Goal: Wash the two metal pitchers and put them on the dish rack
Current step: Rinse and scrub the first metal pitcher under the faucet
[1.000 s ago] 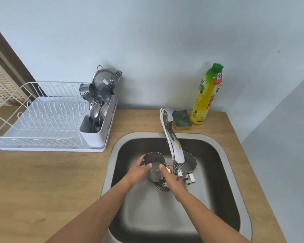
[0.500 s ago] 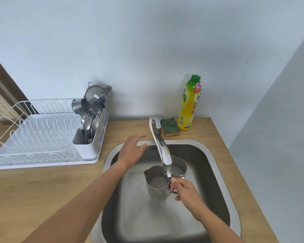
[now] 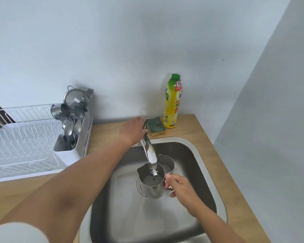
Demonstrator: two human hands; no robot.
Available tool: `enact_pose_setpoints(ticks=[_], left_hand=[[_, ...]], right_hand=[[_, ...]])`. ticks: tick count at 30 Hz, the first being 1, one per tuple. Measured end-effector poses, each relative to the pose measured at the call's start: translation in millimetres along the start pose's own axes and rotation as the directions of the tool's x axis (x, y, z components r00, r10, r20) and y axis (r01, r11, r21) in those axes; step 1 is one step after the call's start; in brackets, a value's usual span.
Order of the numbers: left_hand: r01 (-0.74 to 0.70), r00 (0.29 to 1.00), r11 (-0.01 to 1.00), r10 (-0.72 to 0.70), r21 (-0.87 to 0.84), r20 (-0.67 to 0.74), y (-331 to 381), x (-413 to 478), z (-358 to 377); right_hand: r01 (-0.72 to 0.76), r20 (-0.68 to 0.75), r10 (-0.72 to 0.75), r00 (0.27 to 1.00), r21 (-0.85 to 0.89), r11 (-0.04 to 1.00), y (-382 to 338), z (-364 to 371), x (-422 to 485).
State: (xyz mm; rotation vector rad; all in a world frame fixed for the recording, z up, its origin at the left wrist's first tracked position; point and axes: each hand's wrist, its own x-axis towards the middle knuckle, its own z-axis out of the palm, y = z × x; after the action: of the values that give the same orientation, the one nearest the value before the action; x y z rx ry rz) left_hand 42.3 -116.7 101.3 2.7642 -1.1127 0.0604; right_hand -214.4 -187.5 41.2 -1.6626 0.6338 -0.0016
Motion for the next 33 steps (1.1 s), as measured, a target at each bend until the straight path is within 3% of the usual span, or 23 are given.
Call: enact_pose_setpoints(ticks=[6, 25, 29, 33], left_hand=[[-0.030, 0.999, 0.990, 0.025, 0.135, 0.035, 4, 3, 6], [0.030, 0.999, 0.995, -0.032, 0.093, 0.022, 3, 15, 3], [0.037, 0.999, 0.999, -0.037, 0.029, 0.016, 1, 14, 3], [0.085, 0.996, 0.983, -0.080, -0.160, 0.033, 0, 2, 1]], right_hand=[[-0.015, -0.002, 0.015, 1.000, 0.006, 1.000, 4, 2, 3], [-0.050, 0.006, 0.050, 0.999, -0.009, 0.999, 9, 4, 0], [-0.060, 0.008, 0.060, 0.998, -0.018, 0.998, 11, 4, 0], [-0.066, 0.010, 0.067, 0.998, -0.018, 0.998, 12, 3, 0]])
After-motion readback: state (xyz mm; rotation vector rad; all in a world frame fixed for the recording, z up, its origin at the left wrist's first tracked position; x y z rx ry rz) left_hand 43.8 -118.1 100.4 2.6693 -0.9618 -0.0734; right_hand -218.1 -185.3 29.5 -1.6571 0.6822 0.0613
